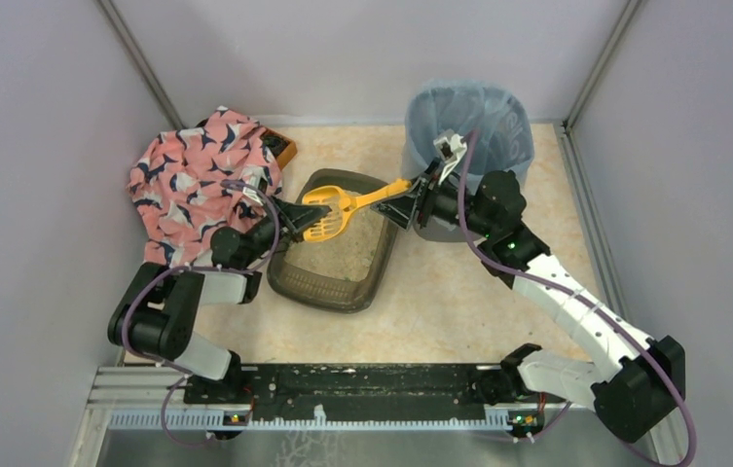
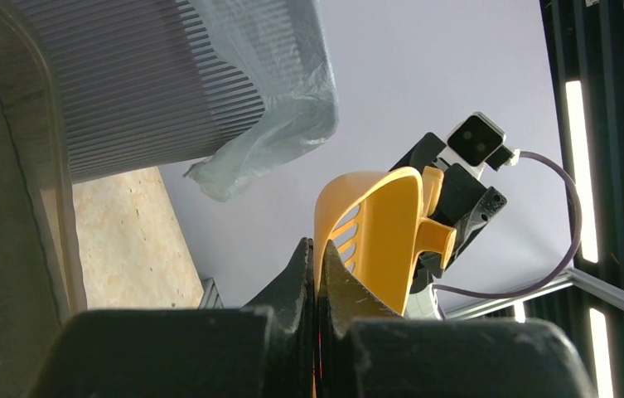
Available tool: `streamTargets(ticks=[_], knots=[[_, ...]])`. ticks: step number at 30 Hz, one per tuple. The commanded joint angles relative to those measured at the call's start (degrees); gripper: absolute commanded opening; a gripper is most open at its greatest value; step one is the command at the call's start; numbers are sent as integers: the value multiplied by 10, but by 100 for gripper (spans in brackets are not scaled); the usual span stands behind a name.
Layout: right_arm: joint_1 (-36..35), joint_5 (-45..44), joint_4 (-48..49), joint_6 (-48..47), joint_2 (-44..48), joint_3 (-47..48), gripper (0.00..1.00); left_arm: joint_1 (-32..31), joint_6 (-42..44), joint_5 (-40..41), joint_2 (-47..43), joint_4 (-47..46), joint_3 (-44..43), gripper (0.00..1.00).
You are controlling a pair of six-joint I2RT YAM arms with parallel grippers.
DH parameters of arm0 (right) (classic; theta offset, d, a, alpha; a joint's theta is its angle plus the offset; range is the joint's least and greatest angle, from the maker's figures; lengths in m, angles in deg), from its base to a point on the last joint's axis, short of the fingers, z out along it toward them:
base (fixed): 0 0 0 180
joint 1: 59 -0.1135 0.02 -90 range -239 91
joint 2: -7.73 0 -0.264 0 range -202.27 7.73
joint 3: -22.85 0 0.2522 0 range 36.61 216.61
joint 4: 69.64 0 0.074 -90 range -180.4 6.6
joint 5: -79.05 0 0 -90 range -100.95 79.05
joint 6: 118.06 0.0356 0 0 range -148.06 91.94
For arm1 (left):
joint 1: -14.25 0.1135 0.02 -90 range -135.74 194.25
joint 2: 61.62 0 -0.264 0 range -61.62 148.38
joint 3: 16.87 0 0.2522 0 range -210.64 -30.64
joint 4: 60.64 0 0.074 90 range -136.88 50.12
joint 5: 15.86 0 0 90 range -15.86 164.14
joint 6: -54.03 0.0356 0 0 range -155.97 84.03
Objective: Clean the litter box
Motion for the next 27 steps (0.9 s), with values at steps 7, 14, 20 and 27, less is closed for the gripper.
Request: streamTargets(ticks=[7,14,20,27], knots=[[-7,-31,6,-28,-10,51,53,-3,50,-12,-72,-102,-4,0],[-7,-18,44,-1,-19,48,52,-4,100,-4,-89,-119,15,0],[-7,-10,66,16,-27,42,49,-4,136,27,-104,-160,43,0],[-8,-8,72,23,-23,34,48,-4,161,46,-135,-160,50,0]])
